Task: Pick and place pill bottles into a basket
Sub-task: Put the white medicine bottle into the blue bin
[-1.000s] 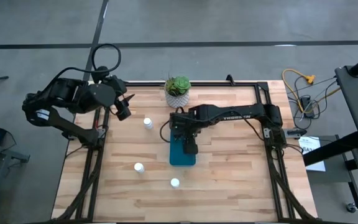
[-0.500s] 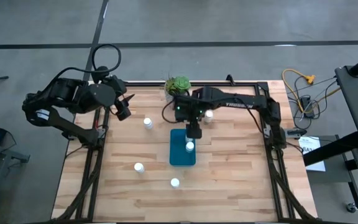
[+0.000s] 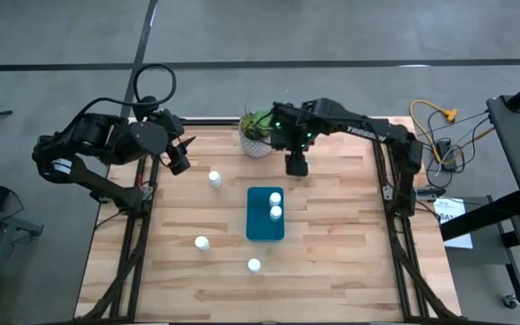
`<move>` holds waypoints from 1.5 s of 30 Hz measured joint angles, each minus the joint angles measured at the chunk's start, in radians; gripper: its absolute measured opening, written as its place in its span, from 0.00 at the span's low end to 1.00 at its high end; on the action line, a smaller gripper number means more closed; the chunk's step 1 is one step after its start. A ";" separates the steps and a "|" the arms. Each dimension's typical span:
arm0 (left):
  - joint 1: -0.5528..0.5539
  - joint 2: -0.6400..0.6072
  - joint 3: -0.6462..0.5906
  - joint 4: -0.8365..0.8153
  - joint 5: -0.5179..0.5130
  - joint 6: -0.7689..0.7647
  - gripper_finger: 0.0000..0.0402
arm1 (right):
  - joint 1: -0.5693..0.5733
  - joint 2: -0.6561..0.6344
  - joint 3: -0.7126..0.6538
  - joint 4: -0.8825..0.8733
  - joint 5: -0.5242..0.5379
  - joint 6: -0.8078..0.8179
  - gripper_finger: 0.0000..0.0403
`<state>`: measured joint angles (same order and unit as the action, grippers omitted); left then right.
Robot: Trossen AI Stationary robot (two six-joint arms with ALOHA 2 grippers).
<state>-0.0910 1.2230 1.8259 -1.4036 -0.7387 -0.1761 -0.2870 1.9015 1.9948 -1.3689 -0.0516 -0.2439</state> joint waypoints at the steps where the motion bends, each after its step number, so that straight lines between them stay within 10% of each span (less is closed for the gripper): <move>1: 0.000 0.001 0.000 0.000 0.000 0.000 0.54 | -0.009 -0.011 -0.011 -0.003 0.000 -0.015 0.48; 45: 0.000 0.027 0.000 0.000 -0.008 -0.001 0.54 | -0.186 -0.063 -0.500 0.266 -0.087 -0.205 0.48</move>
<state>-0.0910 1.2498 1.8256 -1.4040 -0.7471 -0.1772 -0.4730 1.8389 1.4951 -1.1034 -0.1390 -0.4491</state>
